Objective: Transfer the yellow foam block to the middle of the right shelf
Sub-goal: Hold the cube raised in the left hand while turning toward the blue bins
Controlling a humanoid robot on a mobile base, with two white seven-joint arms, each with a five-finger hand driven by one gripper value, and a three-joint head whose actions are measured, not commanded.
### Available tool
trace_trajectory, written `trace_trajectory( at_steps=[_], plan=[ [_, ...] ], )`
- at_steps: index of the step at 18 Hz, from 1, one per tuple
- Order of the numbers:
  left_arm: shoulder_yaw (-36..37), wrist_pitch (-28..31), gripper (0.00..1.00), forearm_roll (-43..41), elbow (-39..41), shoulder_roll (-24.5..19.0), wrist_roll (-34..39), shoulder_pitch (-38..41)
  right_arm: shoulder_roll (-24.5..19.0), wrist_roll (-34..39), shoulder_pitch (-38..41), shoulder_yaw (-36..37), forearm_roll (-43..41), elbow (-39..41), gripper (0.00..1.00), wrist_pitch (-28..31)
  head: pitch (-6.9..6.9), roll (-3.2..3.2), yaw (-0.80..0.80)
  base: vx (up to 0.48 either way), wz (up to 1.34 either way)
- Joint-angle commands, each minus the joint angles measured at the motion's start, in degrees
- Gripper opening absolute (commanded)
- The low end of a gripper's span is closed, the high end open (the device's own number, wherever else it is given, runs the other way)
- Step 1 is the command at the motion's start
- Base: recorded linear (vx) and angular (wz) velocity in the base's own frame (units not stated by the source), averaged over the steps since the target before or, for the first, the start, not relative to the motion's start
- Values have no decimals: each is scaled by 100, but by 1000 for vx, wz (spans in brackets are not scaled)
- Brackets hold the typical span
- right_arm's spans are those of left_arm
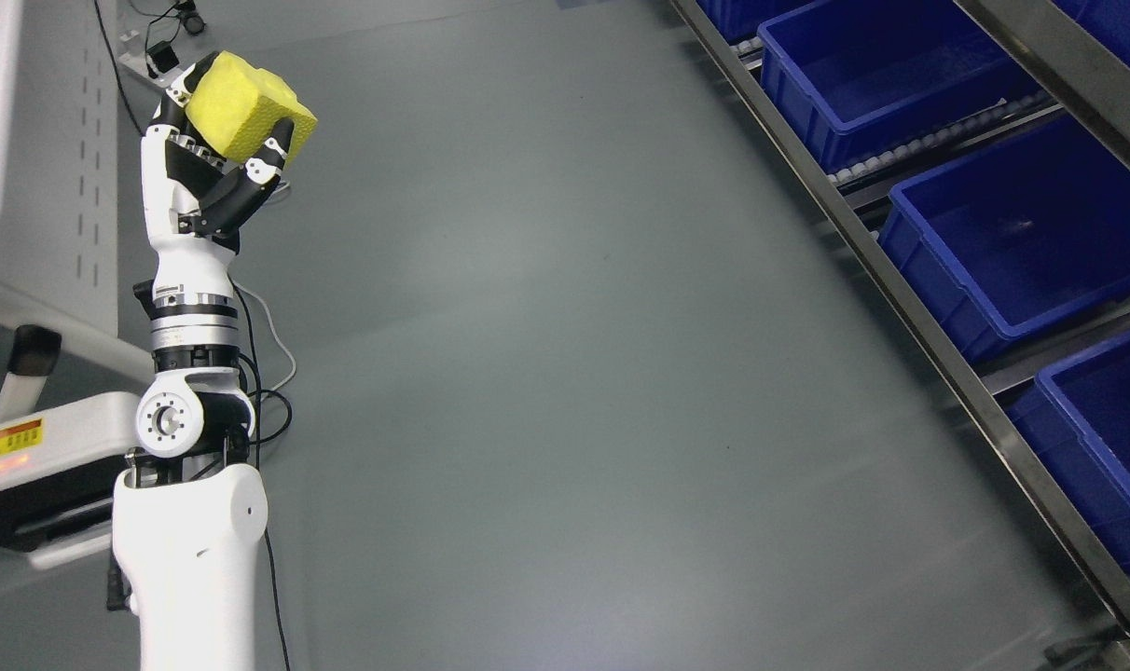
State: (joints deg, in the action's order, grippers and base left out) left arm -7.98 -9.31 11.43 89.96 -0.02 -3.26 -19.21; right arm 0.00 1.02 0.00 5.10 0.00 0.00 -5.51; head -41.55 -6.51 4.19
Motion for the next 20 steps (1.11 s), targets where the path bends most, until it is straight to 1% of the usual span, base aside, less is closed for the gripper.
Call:
trace_trajectory(
  at_steps=[1,12,20],
  plan=[
    [95,9,41,0,171,-98,-104,-12,100,3,-9,0,0,100,100,-3,0,0,0,381,-243],
    [86,17,41,0,250,-98,-104,5,100,3,-9,0,0,100,100,-3,0,0,0,444,-254],
    [148,17,41,0,259,-98,-122,23,100,3,-9,0,0,100,100,-3,0,0,0,515,-245]
  ],
)
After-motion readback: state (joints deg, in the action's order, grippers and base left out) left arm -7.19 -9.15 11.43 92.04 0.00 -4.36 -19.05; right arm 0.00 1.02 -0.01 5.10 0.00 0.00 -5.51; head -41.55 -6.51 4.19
